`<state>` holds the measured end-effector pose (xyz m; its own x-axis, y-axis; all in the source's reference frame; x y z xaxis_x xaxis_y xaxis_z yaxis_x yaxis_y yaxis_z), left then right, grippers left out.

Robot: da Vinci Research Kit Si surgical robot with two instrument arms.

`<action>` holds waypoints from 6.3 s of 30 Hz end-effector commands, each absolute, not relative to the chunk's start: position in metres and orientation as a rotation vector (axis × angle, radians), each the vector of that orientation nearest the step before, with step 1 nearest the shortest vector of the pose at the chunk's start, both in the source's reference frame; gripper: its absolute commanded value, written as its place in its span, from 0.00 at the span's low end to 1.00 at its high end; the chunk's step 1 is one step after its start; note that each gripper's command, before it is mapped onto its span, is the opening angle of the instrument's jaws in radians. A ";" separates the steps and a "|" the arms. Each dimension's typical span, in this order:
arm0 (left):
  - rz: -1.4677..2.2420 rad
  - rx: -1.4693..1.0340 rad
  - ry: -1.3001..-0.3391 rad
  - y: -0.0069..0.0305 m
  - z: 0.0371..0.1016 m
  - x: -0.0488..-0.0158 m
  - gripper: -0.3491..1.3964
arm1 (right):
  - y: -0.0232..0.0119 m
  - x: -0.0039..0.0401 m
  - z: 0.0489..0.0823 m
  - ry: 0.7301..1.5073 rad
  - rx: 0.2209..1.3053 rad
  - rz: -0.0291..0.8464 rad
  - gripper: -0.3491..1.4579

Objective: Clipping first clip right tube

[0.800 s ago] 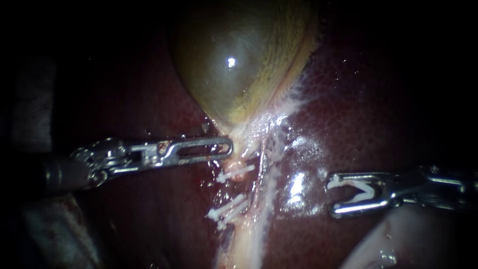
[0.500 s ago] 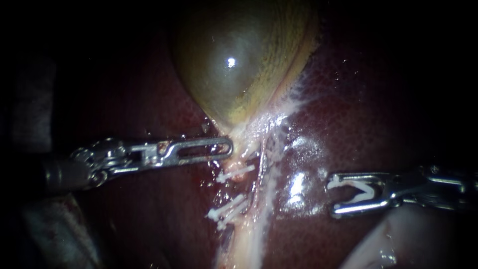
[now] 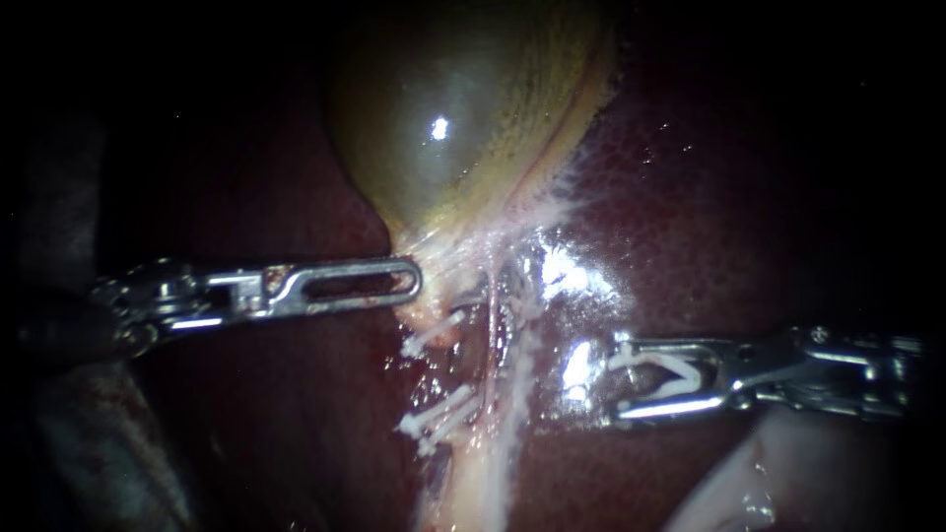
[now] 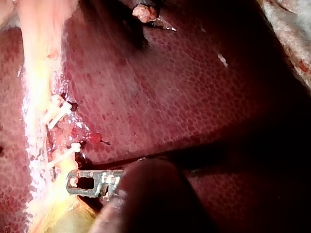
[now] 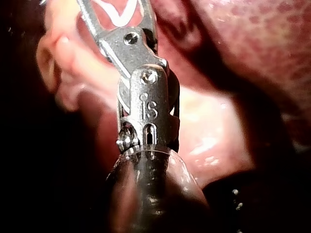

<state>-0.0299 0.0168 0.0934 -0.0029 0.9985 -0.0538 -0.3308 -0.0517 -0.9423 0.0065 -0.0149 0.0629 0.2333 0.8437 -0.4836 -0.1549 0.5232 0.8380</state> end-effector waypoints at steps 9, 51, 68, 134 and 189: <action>1.384 -0.995 -0.929 0.0166 0.0925 -0.0291 0.00 | -0.0148 0.0080 0.0626 1.149 0.777 0.850 0.49; 1.377 -0.988 -0.945 0.0158 0.0886 -0.0297 0.00 | -0.0176 0.0140 0.0693 1.107 0.872 0.931 0.48; 1.377 -0.988 -0.950 0.0154 0.0879 -0.0303 0.00 | -0.0175 0.0150 0.0724 1.079 0.865 0.917 0.48; 1.378 -0.989 -0.956 0.0153 0.0877 -0.0305 0.00 | -0.0178 0.0185 0.0760 1.008 0.871 0.880 0.46; 1.379 -0.990 -0.956 0.0152 0.0878 -0.0306 0.00 | -0.0200 0.0181 0.0774 0.991 0.899 0.865 0.00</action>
<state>-0.0306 0.0152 0.0878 -0.0155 0.9992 -0.0361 -0.3168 -0.0392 -0.9477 0.0181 -0.0200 0.0775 0.3032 0.9017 -0.3081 -0.1834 0.3726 0.9097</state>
